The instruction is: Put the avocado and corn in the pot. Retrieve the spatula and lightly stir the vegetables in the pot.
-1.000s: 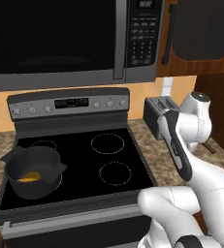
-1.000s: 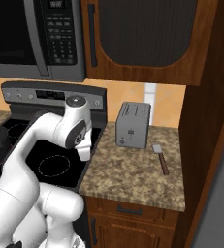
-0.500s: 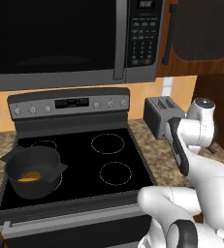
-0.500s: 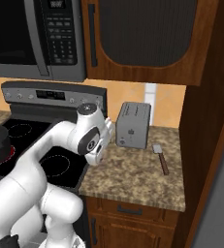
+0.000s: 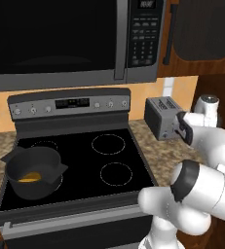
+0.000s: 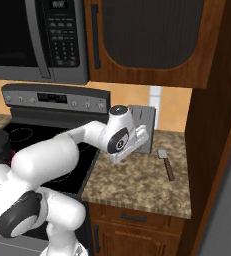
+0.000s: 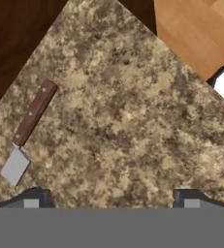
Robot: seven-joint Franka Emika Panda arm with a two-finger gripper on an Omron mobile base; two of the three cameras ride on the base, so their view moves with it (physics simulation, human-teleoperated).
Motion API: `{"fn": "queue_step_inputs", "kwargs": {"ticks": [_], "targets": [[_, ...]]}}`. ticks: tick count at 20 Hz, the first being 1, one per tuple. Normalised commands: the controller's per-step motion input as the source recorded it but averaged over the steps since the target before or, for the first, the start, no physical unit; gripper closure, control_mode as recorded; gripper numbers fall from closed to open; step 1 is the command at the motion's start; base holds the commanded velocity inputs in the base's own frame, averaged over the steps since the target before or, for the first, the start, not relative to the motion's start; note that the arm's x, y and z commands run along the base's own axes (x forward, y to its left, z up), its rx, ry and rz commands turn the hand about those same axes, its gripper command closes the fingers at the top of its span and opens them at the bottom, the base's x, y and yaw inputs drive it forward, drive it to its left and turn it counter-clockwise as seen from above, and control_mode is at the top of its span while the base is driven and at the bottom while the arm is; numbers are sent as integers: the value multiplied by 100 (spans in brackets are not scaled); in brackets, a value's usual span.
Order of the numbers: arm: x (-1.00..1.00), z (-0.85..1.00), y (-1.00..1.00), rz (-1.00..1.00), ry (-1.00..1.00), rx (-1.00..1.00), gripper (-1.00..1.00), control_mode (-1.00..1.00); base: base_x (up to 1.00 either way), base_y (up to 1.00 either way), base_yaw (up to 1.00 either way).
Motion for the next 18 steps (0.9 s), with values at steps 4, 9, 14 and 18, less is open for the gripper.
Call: {"fn": "queue_step_inputs", "kwargs": {"ticks": [4,9,14,18], "targets": [[5,-32,-79,-29,-2,12,-100,-100,0,0,0],[-2,-39,-60,-25,-5,5,-100,-100,0,0,0],[1,-48,-26,-21,-3,0,-100,-100,0,0,0],[1,-24,-24,-18,0,2,-100,-100,0,0,0]]}}
